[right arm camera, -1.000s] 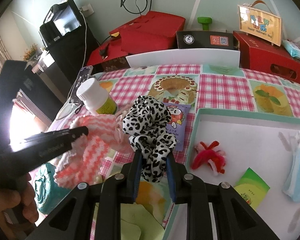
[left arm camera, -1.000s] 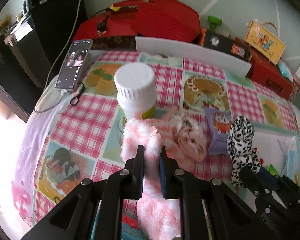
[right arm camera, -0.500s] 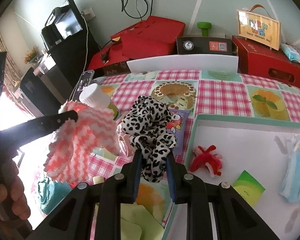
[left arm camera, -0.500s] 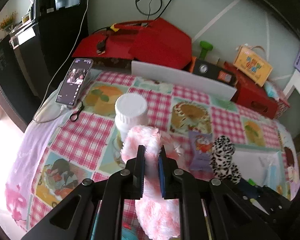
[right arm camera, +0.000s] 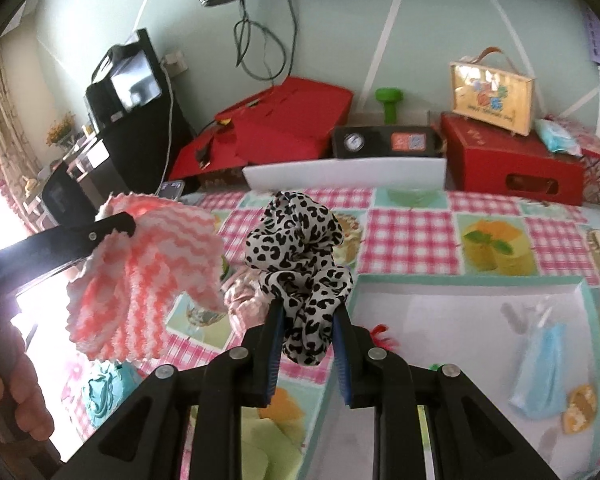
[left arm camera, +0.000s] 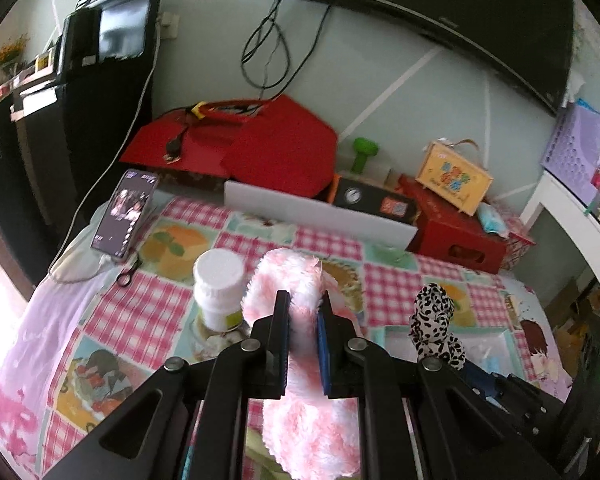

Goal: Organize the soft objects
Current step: 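Carry the scrunchie with the right tool while the left tool carries the sock over the tray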

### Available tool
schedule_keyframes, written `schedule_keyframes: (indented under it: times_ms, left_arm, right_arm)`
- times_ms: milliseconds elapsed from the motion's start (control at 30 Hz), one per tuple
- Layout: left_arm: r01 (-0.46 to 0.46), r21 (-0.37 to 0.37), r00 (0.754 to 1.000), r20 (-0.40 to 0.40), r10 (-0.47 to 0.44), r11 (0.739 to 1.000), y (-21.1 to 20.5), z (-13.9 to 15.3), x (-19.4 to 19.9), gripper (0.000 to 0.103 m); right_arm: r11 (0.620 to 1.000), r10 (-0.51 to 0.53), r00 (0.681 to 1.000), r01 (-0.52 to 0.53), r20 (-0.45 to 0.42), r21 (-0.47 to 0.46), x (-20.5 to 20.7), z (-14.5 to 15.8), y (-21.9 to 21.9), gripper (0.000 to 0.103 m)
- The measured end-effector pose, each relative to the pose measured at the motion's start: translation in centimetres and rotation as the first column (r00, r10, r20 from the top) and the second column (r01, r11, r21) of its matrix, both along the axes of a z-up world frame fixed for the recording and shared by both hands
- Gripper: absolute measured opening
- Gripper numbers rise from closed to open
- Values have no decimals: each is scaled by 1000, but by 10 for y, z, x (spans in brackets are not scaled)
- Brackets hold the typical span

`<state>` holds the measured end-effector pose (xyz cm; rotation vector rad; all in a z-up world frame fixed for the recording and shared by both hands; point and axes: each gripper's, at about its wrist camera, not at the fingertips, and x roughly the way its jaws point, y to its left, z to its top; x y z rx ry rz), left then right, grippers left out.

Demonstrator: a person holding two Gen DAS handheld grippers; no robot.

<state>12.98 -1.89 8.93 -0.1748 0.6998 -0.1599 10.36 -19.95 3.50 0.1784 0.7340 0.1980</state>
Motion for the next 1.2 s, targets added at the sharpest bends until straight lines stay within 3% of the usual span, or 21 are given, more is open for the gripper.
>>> schedule_keyframes:
  times_ms: [467, 667, 800, 833, 967, 1200]
  left_arm:
    - [187, -21, 981, 49, -185, 982, -62, 6, -8, 12]
    - [187, 37, 981, -66, -184, 982, -76, -20, 6, 12]
    - [157, 56, 968, -208, -142, 986, -73, -53, 23, 13]
    - [147, 62, 961, -244, -128, 987, -71, -62, 27, 15]
    - [106, 92, 947, -312, -72, 990, -62, -81, 32, 46]
    - [134, 117, 914, -399, -77, 984, -68, -106, 35, 56]
  right_arm:
    - [970, -244, 970, 244, -12, -7, -10, 10, -85, 25]
    - [945, -327, 945, 327, -22, 1, -17, 10, -118, 25]
    - [938, -347, 937, 348, -46, 6, -16, 4, -127, 25]
    - [937, -348, 936, 348, -55, 3, -15, 2, -127, 25]
    - [938, -346, 935, 347, -78, -1, -12, -4, -127, 25]
    - [939, -342, 927, 342, -154, -28, -12, -25, -126, 25]
